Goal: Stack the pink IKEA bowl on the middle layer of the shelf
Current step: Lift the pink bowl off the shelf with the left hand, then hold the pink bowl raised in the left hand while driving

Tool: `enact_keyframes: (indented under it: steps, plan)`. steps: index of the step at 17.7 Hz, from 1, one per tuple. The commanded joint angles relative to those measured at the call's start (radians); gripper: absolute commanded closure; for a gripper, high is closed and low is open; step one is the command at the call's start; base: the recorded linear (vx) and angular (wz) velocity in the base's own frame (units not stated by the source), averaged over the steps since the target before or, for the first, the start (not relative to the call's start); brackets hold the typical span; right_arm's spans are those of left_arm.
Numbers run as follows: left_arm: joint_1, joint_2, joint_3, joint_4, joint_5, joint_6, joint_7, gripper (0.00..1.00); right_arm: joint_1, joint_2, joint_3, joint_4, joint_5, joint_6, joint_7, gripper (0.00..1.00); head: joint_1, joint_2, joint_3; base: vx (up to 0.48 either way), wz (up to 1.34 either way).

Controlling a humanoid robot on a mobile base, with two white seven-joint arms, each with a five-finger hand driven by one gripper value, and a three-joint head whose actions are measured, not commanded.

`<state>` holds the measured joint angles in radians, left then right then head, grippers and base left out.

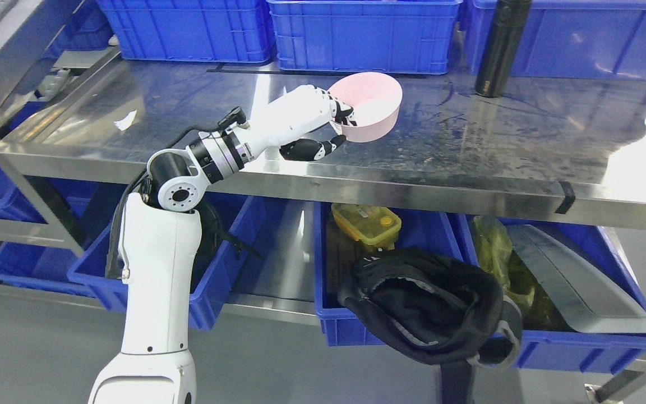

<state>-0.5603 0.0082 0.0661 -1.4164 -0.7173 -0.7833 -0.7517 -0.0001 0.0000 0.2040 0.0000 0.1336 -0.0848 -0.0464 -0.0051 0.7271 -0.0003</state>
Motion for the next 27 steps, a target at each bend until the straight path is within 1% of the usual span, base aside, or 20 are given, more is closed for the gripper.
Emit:
enact_keyframes:
  steps: [1, 10, 20, 27]
  plan:
    - [0.102, 0.009, 0.089, -0.095, 0.041, -0.002, -0.001, 0.99, 0.015, -0.017, 0.0, -0.017, 0.0, 0.0, 0.0, 0.0, 0.0, 0.0, 0.0, -0.025, 0.45]
    - [0.134, 0.009, 0.078, -0.093, 0.041, -0.002, -0.005, 0.99, 0.015, -0.017, 0.0, -0.017, 0.0, 0.0, 0.0, 0.0, 0.0, 0.0, 0.0, -0.031, 0.96]
    - [0.137, 0.009, 0.084, -0.093, 0.07, -0.002, -0.003, 0.98, 0.015, -0.017, 0.0, -0.017, 0.0, 0.0, 0.0, 0.0, 0.0, 0.0, 0.0, 0.088, 1.21]
    - [0.146, 0.009, 0.078, -0.091, 0.071, -0.002, 0.0, 0.98, 0.015, -0.017, 0.0, -0.017, 0.0, 0.0, 0.0, 0.0, 0.0, 0.001, 0.0, 0.12, 0.58]
